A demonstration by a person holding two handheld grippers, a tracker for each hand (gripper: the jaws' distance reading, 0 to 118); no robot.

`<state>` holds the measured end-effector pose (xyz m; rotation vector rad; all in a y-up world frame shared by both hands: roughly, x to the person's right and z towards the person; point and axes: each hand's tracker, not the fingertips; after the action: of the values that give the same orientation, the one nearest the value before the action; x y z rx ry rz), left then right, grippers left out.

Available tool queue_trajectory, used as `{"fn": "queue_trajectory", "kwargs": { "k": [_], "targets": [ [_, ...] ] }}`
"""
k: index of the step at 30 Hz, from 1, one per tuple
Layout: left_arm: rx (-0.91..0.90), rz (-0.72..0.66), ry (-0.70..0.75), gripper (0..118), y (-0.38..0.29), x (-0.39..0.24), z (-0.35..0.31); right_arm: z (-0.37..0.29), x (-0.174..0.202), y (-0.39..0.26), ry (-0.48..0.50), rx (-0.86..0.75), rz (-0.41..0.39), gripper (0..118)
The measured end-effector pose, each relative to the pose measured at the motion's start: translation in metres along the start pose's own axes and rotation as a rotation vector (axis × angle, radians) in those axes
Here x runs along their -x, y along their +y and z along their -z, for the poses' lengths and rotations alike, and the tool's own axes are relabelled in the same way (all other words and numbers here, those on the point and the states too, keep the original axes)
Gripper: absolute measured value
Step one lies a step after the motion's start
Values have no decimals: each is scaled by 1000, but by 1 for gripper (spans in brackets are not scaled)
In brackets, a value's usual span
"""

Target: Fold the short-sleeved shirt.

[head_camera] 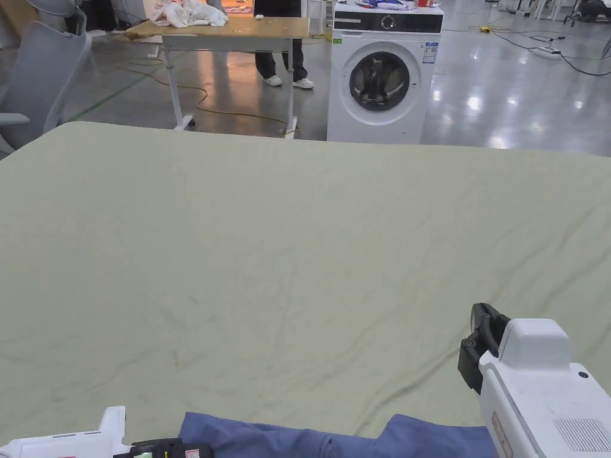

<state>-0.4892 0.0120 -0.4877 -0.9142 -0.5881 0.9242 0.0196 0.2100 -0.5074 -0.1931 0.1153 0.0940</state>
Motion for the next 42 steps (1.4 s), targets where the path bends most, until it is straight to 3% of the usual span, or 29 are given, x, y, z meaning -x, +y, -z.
{"fn": "queue_trajectory", "kwargs": {
  "k": [11,16,21,32,42],
  "targets": [
    [-74,139,135,10,24,-63,-50,-2,-5,9,-31,-53,6,1],
    [-150,164,329,10,48,-91,-112,-3,-5,10,-25,-60,-1,1],
    [-188,254,526,10,42,-167,-130,-2,-4,7,-13,-54,-2,1],
    [-30,426,575,10,15,-256,-42,-2,-8,0,-15,-31,6,2],
    [178,529,527,10,-15,-270,82,-4,-13,-4,-29,-9,12,2]
  ]
}}
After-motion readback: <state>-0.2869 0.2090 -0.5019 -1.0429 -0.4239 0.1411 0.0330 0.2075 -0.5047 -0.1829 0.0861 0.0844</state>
